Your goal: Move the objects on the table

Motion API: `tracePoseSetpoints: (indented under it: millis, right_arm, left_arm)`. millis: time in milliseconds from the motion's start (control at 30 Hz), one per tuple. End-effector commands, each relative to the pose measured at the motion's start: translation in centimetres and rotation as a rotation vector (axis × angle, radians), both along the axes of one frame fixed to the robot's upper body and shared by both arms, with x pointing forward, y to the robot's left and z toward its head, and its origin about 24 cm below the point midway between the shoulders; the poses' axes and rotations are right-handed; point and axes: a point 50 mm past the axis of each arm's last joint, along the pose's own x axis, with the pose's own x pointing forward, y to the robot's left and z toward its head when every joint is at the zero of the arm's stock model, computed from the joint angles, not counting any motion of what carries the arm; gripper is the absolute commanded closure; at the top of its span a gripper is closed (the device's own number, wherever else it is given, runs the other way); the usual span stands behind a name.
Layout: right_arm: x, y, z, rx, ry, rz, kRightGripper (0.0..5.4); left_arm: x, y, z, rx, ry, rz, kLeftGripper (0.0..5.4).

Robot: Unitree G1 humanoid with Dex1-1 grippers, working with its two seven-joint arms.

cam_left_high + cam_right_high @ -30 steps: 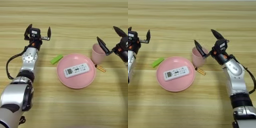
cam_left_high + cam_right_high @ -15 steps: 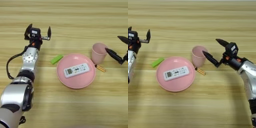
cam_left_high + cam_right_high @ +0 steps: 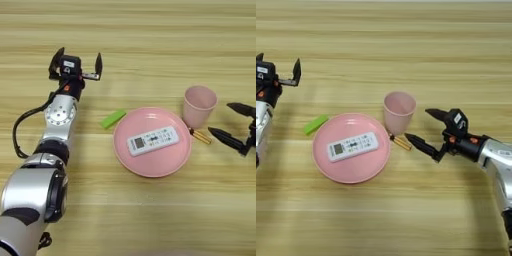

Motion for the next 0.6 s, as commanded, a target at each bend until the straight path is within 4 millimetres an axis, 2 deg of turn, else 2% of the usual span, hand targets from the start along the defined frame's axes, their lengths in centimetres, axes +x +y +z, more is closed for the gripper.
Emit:
tracePoseSetpoints:
  millis: [33, 400, 600]
  right_arm:
    - [0.5, 0.4, -0.1, -0.004, 0.0, 0.002, 0.01]
    - [1.5, 1.0, -0.6, 0.005, 0.004, -0.02, 0.01]
    - [2.6, 1.2, -0.6, 0.01, -0.007, -0.05, 0.01]
  left_arm:
    - [0.1, -0.2, 0.1, 0.001, -0.004, -0.004, 0.0]
    - [0.1, -0.3, 0.1, 0.0, -0.006, -0.004, 0.0]
    - [0.0, -0.3, 0.1, 0.0, -0.006, -0.004, 0.0]
